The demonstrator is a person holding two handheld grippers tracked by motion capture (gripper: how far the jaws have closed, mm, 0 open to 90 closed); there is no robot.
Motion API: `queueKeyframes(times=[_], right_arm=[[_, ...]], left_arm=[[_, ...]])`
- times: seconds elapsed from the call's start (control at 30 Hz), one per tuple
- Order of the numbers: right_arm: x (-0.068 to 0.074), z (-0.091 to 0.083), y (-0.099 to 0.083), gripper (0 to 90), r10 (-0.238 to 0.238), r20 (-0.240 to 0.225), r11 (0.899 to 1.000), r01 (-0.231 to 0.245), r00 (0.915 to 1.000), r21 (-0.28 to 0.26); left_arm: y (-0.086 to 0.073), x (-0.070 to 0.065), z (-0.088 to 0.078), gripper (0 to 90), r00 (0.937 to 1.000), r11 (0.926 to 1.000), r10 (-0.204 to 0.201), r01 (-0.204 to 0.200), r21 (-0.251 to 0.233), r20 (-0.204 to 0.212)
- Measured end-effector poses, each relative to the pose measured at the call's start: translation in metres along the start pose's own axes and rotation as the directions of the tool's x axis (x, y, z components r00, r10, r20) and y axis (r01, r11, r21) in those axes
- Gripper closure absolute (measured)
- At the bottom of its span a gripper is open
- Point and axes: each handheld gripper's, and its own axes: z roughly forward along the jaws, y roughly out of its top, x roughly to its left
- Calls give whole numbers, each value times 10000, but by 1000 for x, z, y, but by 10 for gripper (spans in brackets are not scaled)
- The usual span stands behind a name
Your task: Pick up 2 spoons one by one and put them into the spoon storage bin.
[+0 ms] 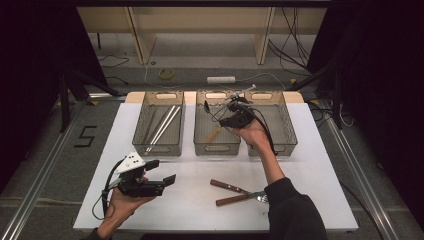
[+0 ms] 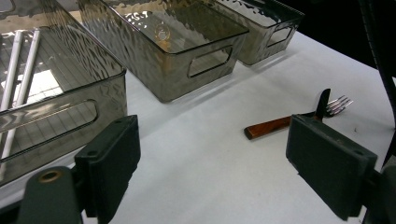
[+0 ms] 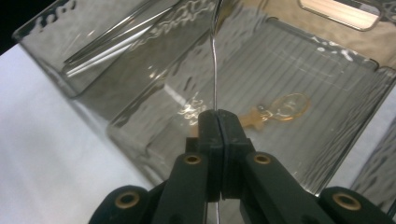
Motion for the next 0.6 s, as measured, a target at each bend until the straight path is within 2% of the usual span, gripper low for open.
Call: queueKeyframes(times=[0.37, 0.6], right_arm=[[-10, 11, 6, 900, 513, 395, 9986, -518, 9979, 130], [-11, 20, 11, 900, 701, 675, 9974, -712, 9953, 135]], left_arm=[[0, -1, 1, 172, 10000, 10000, 36, -36, 33, 36], [0, -1, 1, 172, 10000, 10000, 53, -53, 34, 57]])
